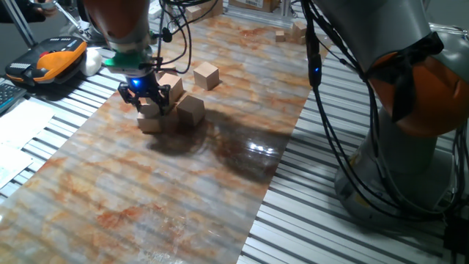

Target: Stack the blocks into a pyramid shape

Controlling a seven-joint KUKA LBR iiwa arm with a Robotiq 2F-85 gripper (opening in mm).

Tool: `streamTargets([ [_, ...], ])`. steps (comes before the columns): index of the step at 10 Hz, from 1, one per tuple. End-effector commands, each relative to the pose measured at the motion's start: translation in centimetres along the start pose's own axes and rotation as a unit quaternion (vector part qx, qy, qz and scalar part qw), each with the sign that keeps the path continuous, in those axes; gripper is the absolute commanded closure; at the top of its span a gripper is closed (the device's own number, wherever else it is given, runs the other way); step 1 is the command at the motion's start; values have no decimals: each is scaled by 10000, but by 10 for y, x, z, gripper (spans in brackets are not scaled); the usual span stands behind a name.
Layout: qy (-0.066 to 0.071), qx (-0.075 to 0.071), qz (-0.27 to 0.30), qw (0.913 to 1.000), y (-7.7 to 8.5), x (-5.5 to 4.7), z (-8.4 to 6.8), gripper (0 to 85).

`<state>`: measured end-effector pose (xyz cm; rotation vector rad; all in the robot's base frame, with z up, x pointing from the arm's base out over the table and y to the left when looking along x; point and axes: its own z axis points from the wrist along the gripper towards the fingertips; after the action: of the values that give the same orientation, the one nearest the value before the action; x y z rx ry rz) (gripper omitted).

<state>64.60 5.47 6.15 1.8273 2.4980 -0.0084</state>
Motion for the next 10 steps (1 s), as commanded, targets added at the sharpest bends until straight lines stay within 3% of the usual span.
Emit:
streamTargets([
  [1, 9, 35, 551, 9985, 0, 0, 0, 850],
  [5, -21, 156, 834, 9964, 3, -2, -1, 850],
  [10, -6, 138, 803, 9967, 11, -14, -8, 850],
])
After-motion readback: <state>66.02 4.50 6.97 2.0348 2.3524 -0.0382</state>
